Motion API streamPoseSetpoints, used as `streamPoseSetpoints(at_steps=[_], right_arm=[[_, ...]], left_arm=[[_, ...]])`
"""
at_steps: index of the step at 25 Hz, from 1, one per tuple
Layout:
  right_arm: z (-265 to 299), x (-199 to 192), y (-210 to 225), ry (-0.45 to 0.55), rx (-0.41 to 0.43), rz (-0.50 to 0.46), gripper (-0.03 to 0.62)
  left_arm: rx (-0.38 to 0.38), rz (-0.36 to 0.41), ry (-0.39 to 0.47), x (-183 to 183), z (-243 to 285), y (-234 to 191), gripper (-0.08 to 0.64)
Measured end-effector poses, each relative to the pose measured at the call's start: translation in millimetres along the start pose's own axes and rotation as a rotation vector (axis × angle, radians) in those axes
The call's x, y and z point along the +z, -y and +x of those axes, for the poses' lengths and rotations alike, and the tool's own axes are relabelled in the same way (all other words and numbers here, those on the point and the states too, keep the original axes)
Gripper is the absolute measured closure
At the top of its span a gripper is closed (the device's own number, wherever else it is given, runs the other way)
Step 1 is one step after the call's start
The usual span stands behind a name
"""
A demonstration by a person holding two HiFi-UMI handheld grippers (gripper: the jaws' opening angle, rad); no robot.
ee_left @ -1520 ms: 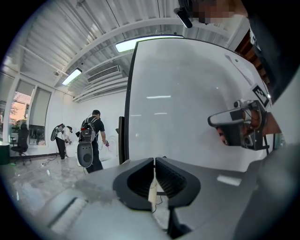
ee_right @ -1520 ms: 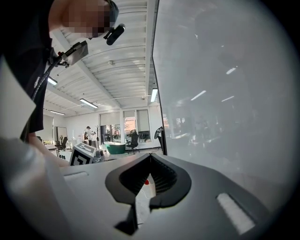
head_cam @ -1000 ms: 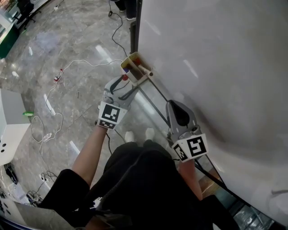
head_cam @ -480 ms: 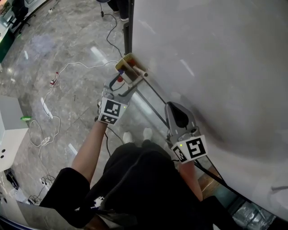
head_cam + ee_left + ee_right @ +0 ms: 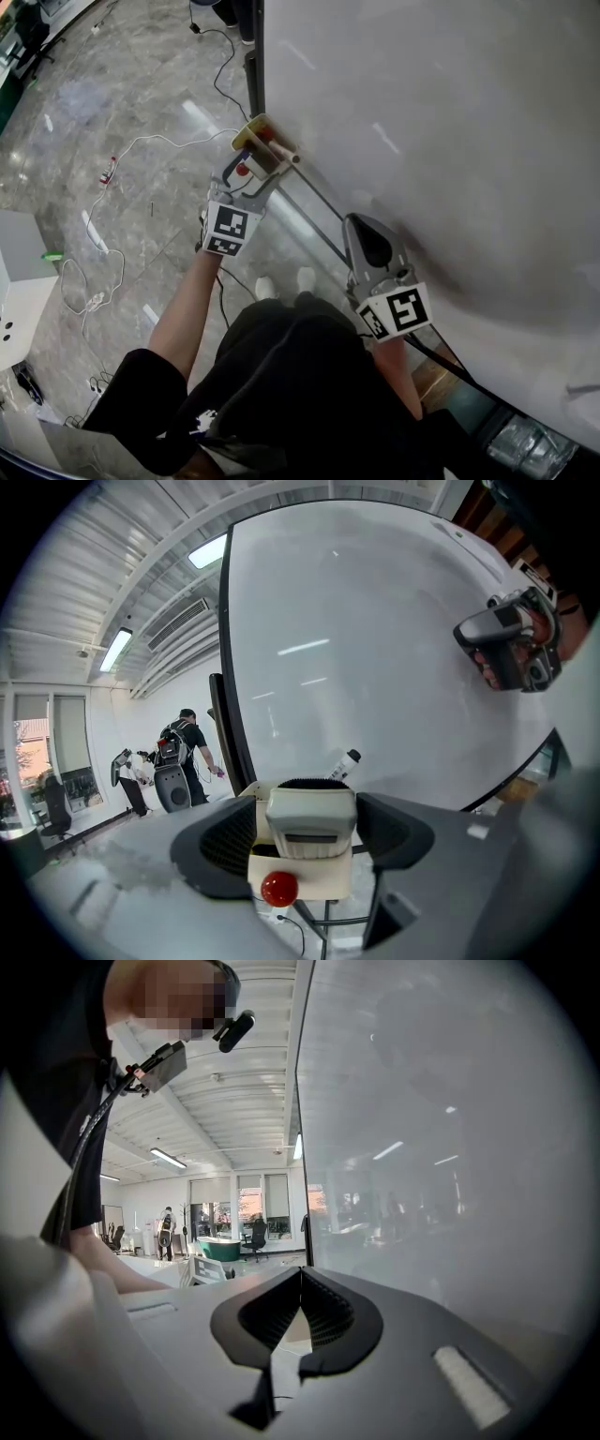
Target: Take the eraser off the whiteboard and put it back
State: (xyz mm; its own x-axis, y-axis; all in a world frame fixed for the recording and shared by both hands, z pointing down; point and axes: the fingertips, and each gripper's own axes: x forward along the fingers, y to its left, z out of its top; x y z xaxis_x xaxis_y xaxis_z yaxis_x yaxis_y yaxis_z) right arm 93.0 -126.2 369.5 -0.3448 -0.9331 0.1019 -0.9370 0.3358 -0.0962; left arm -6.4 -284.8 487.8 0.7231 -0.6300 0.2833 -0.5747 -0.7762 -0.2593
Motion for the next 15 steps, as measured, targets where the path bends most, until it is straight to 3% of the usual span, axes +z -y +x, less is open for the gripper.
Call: streamPoseSetpoints(at_steps=[3,15], right_arm=[[-1,0,1,-0.002,-0.004,0.002,0.583],[0,1,2,0.013,0.004,0.005,0.583]], left_arm=[[-0.007,0.004,0.002,2,0,1,0.279],[-0.005,-0.006,0.035,13,-6,2,0.284]])
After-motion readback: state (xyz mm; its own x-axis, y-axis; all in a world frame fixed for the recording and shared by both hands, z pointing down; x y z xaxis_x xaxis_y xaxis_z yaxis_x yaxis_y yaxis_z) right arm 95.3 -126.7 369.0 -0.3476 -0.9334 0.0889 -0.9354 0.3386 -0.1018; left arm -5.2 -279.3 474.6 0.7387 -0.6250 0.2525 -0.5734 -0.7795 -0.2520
